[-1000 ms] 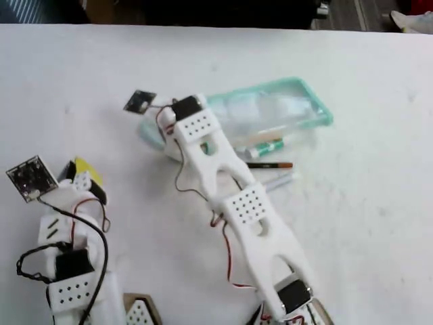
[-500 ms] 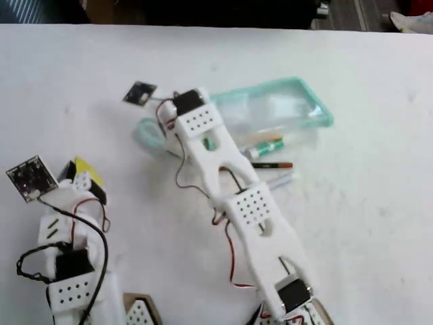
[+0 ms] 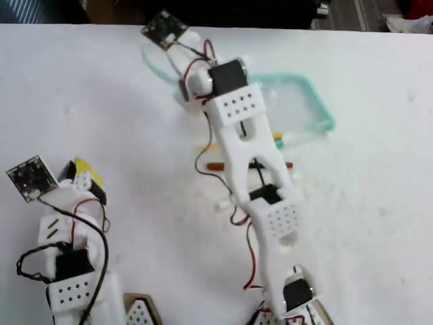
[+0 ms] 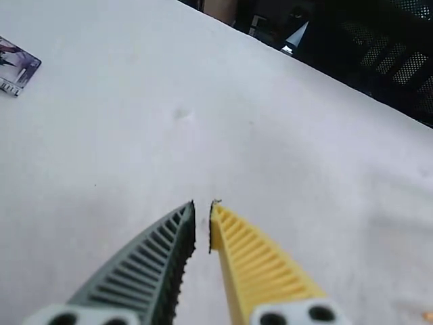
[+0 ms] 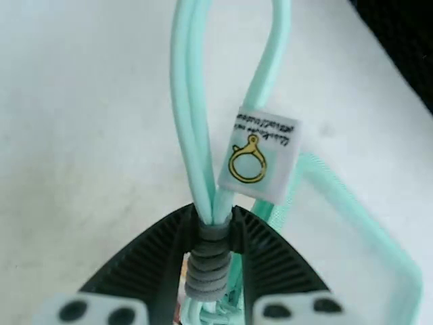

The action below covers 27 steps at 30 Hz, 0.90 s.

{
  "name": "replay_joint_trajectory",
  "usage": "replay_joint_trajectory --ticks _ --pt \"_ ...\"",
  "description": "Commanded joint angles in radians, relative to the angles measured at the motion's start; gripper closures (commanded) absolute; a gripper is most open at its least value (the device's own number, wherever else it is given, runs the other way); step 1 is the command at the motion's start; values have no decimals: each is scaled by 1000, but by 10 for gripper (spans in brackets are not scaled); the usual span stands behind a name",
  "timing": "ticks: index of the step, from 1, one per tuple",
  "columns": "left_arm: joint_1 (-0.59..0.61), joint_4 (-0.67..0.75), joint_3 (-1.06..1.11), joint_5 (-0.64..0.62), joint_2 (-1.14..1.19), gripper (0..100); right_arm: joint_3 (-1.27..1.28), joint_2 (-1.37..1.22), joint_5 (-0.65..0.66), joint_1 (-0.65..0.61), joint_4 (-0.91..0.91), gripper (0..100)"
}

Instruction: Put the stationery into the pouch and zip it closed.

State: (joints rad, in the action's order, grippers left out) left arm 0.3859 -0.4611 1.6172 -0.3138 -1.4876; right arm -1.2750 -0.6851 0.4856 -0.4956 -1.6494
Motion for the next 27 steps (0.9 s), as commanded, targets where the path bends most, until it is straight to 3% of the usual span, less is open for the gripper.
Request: replay_joint_trajectory --ticks 1,8,12,18,27 --pt "-44 -6 -43 86 -21 924 -15 148 -6 30 90 982" --pt "-206 -75 -58 241 -21 897 -15 254 -6 79 183 982" --pt "-259 -126 -66 198 -21 789 -15 300 -6 97 236 982" --pt "-297 -212 -123 176 -21 782 -15 381 -14 105 278 982" --pt "-289 -207 -137 178 -22 785 -6 535 -126 128 331 981"
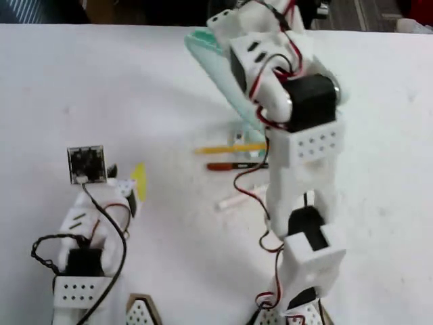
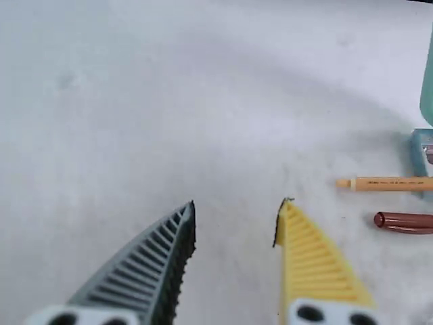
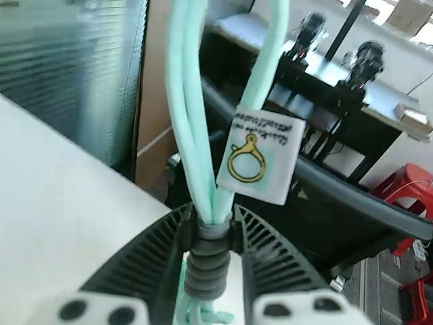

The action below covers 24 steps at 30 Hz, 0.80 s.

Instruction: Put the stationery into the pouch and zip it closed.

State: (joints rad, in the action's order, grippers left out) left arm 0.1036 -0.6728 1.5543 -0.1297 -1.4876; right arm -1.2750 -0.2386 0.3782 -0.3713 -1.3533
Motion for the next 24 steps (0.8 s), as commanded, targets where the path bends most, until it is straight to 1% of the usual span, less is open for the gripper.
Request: replay_joint_trajectory --ticks 1,6,11,15,19,24 --pt "-7 0 -87 -6 -22 785 -5 102 -18 2 25 981" --pt "-22 -5 -150 -5 -22 782 -11 160 -15 -22 -7 981" --pt "-62 -83 -219 -3 -22 781 -9 251 -15 -81 -51 981" --pt "-56 -132 -281 -3 -22 781 -5 312 -14 -127 -102 981" --pt "-53 -163 -327 -3 -22 781 -5 346 -14 -125 -159 981" --pt "8 -184 -385 0 -22 781 -5 355 -11 -120 -226 981"
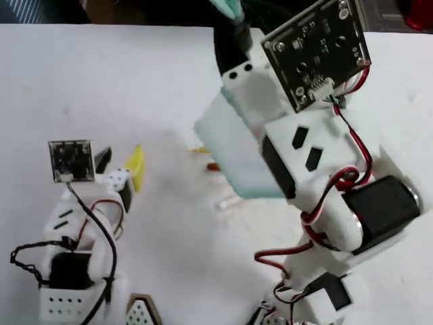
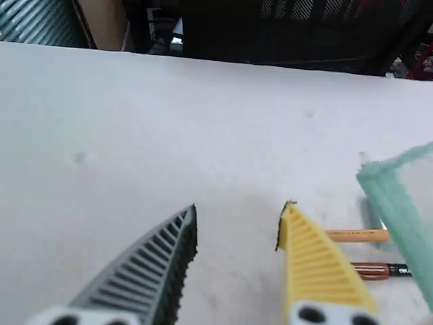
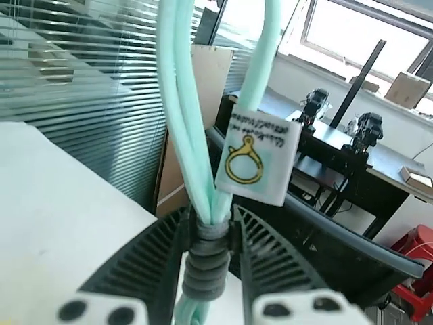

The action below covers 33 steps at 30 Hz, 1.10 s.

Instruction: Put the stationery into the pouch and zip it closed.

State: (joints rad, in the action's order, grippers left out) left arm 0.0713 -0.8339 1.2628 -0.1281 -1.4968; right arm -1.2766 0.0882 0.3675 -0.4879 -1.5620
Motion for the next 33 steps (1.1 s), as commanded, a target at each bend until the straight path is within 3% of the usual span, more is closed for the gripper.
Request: replay_joint_trajectory --ticks 1,4,9,26,33 --pt "39 -58 -121 31 -13 780 -3 28 -2 -4 -27 981" --pt "-5 -187 -222 150 -13 752 -11 28 -6 -10 -44 981" --pt "-41 -322 -370 203 -13 745 -12 28 -8 -12 -44 981" --pt "-41 -388 -434 170 -13 748 -3 97 -8 -12 -67 981" --pt "-41 -489 -548 172 -13 748 -3 94 -8 -12 -73 981"
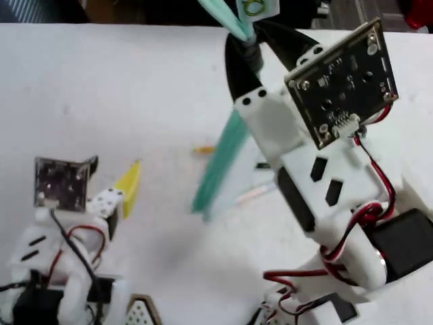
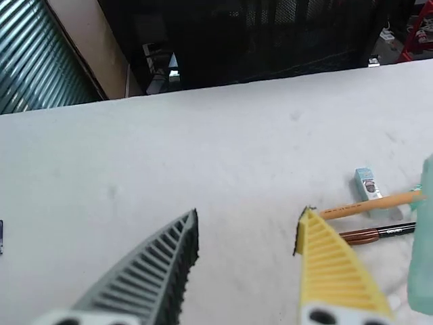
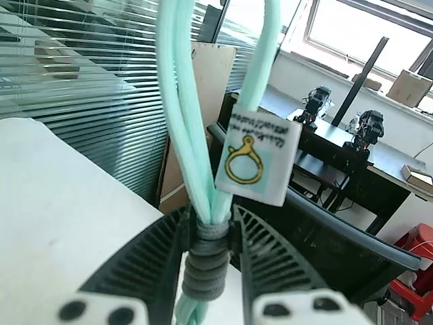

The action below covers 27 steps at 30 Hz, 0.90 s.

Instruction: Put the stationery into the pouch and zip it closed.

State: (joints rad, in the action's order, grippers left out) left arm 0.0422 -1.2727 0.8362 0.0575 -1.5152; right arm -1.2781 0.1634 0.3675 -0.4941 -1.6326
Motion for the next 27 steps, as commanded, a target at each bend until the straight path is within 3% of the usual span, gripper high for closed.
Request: replay_joint_trajectory --ticks 1,15,19,22,27 --pt "-12 -60 -144 -14 5 748 -2 19 -8 -5 -2 981" --pt "-13 -84 -184 -12 5 745 0 22 0 -105 -71 981" --pt "-18 -37 -184 -8 5 727 0 42 0 -171 -87 981" --pt "-91 -38 -184 31 5 697 35 87 0 -259 -85 981" --pt "-163 -46 -190 137 5 700 284 160 0 -398 -85 981"
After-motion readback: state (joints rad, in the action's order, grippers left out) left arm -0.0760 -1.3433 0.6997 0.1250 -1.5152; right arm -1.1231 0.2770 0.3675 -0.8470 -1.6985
